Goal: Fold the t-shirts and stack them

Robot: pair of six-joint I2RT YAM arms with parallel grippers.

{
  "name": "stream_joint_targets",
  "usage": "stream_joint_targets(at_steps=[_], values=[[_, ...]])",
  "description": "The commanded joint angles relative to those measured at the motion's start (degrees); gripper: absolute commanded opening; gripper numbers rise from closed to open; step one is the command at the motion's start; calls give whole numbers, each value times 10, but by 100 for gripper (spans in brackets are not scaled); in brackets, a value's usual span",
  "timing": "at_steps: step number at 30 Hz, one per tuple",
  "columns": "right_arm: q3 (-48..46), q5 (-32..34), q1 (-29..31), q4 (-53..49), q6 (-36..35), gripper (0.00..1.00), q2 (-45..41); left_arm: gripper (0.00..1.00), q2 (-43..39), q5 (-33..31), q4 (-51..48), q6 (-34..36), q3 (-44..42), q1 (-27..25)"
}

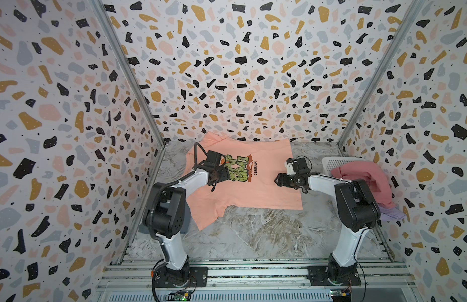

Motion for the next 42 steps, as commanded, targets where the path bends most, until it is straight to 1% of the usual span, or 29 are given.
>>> stream_joint_targets(at_steps=[1,5,9,15,18,20,22,23,26,28,30,32,34,36,37,39,41,42], values=[[29,-1,3,-9,5,73,19,77,42,3,20,-3,4,4],[8,18,-2,-29,-9,73,27,77,47,18,32,-9,-45,1],[-31,9,-16,-41,-34,73,15,77,14,2,11,2,-111,-7],[-84,19,-37,-75,-74,73,-19,77,-57,56,-12,6,-234,-28],[-110,27,-50,-94,-75,73,-42,76,-105,80,-7,8,-291,-45],[-123,35,-54,-103,-67,73,-56,77,-129,91,-4,4,-306,-50],[-133,37,-58,-109,-60,73,-70,77,-150,92,-1,-1,-299,-51],[-132,38,-57,-116,-56,73,-77,77,-158,90,-4,1,-283,-52],[-116,33,-55,-127,-37,73,-105,78,-162,60,-44,9,-199,-50],[-101,24,-55,-121,-27,73,-126,78,-163,29,-78,10,-141,-50],[-84,16,-55,-115,-20,73,-141,79,-165,-7,-116,4,-101,-49],[-68,9,-54,-109,-15,73,-143,80,-173,-47,-158,-3,-87,-49],[-62,6,-54,-102,-13,73,-139,84,-196,-87,-186,-10,-102,-47],[-55,1,-54,-101,-12,73,-128,85,-232,-121,-208,-15,-131,-30],[-53,-3,-53,-99,-10,73,-122,85,-248,-126,-212,-18,-149,-13],[-53,-16,-51,-93,-8,73,-112,84,-284,-115,-200,-17,-190,39],[-49,-27,-46,-91,-9,73,-101,82,-308,-87,-173,-10,-222,92],[-46,-32,-44,-90,-11,73,-97,81,-314,-82,-162,-9,-231,110]])
